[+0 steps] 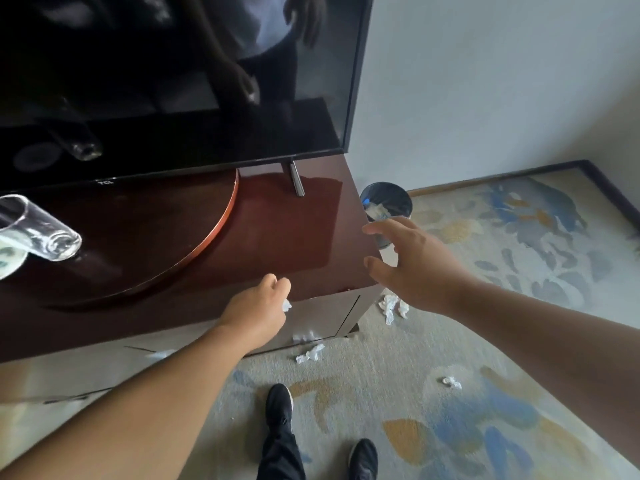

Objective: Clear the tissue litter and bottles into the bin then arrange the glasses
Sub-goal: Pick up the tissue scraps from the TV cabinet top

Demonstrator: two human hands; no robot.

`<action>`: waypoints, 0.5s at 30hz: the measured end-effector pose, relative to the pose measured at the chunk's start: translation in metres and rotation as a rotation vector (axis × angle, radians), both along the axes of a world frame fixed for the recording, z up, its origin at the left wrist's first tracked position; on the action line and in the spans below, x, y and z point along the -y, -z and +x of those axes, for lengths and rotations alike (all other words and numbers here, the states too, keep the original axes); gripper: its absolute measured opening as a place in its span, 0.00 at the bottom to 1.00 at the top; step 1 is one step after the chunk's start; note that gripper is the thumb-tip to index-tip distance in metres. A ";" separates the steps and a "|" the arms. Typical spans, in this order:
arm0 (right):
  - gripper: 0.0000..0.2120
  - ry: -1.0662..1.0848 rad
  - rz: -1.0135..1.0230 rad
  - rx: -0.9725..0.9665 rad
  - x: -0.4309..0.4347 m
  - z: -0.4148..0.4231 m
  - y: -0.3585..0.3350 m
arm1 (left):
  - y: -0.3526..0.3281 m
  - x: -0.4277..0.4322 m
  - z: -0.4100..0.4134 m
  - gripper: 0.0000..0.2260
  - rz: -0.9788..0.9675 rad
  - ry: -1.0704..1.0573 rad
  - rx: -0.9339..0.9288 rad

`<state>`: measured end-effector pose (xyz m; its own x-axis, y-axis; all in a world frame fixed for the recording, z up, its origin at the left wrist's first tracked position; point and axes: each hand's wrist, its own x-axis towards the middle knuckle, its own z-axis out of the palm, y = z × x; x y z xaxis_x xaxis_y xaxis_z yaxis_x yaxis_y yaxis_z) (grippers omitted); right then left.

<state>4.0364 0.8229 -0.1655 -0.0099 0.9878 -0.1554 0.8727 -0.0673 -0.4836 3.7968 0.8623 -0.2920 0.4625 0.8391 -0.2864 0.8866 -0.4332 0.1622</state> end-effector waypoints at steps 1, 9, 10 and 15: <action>0.22 -0.017 0.011 0.000 0.001 -0.001 -0.004 | -0.008 0.003 0.003 0.06 0.008 0.000 0.021; 0.22 -0.203 0.130 -0.030 0.017 -0.021 -0.042 | -0.077 0.040 0.020 0.04 0.144 -0.038 0.137; 0.23 -0.221 0.140 -0.036 0.021 -0.024 -0.044 | -0.086 0.045 0.021 0.04 0.156 -0.048 0.144; 0.23 -0.298 0.179 -0.045 0.042 -0.041 -0.051 | -0.122 0.073 0.013 0.05 0.162 -0.089 0.133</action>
<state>3.9953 0.7813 -0.1149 -0.3047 0.9521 0.0267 0.8190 0.2762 -0.5029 3.8102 0.7888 -0.1698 0.4091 0.9084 -0.0859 0.8979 -0.3841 0.2151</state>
